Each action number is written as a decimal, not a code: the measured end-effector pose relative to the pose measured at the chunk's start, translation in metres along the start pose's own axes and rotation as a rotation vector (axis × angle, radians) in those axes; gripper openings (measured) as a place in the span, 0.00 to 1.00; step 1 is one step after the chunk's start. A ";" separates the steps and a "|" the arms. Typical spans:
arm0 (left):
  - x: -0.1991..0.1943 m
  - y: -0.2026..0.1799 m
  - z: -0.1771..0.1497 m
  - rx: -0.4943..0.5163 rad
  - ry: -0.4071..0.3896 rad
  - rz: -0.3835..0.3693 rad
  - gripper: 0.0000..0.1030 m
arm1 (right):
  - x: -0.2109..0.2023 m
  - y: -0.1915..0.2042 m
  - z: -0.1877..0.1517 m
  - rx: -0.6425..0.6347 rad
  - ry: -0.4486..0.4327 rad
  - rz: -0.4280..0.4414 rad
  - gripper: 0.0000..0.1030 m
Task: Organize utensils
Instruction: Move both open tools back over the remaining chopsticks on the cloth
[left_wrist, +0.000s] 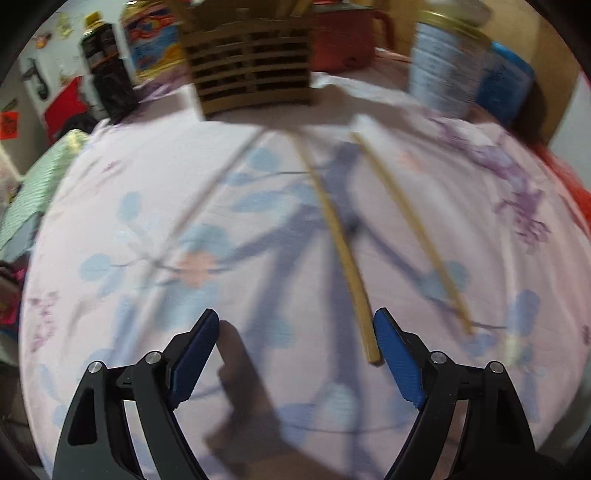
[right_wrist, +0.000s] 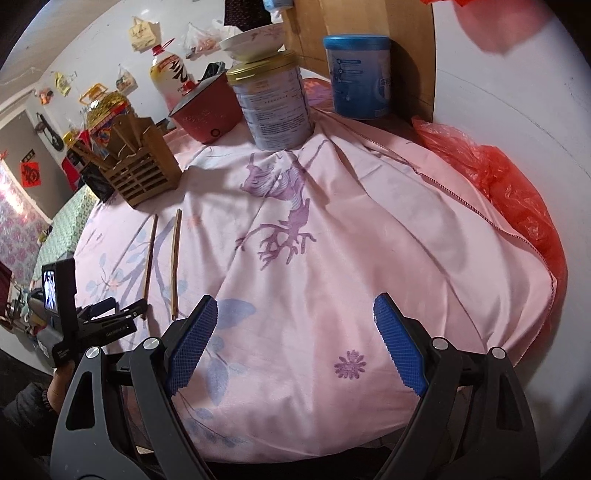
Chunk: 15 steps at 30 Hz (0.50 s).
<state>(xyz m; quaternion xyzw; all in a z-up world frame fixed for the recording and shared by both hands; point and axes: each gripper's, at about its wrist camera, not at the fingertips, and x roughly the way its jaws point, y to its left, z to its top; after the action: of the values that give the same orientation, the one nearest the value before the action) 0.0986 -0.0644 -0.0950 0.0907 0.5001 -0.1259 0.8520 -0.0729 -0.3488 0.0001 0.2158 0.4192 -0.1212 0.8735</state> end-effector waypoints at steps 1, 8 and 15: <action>-0.001 0.008 0.000 -0.013 0.000 0.020 0.82 | 0.001 0.001 0.001 0.003 0.001 0.008 0.82; -0.029 0.079 -0.018 -0.129 -0.001 0.069 0.81 | 0.020 0.044 0.006 -0.074 0.021 0.112 0.82; -0.041 0.057 -0.020 -0.051 -0.038 -0.011 0.69 | 0.022 0.068 0.004 -0.134 0.016 0.136 0.82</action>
<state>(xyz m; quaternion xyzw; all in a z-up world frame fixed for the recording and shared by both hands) 0.0807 0.0009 -0.0672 0.0636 0.4874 -0.1196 0.8626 -0.0296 -0.2920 0.0035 0.1860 0.4178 -0.0316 0.8887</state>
